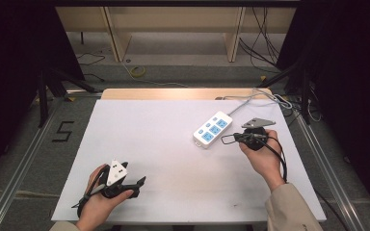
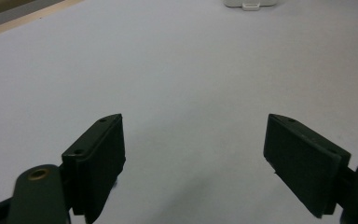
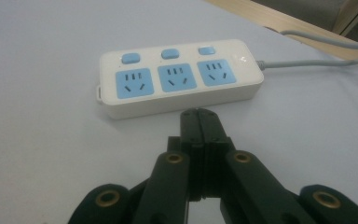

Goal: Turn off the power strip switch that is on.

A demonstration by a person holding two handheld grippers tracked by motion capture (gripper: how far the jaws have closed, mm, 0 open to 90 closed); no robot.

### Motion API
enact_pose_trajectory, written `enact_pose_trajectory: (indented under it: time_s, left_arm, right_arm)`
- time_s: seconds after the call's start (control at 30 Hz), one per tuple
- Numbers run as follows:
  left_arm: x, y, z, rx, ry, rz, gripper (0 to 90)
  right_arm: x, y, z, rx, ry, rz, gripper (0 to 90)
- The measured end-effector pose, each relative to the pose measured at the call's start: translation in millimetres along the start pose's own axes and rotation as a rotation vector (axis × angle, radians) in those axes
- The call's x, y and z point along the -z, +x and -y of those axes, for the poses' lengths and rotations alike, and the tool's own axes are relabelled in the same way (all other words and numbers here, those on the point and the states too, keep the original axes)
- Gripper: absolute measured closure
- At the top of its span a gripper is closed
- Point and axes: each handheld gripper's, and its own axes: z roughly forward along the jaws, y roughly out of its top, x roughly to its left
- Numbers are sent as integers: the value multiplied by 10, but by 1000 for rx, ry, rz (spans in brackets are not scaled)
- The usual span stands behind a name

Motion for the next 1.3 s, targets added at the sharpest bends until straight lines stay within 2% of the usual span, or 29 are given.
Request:
enact_pose_trajectory:
  time_s: [0.5,0.87,1.3]
  left_arm:
    - [-2,0,-2,-1,0,2,204]
    - [-1,-1,-3,0,-2,1,205]
    - [-2,0,-2,2,-2,1,205]
  right_arm:
    - [-62,-66,-134,7,10,12,900]
    - [-100,-92,-165,4,18,12,900]
    - [-167,-181,-267,3,34,25,900]
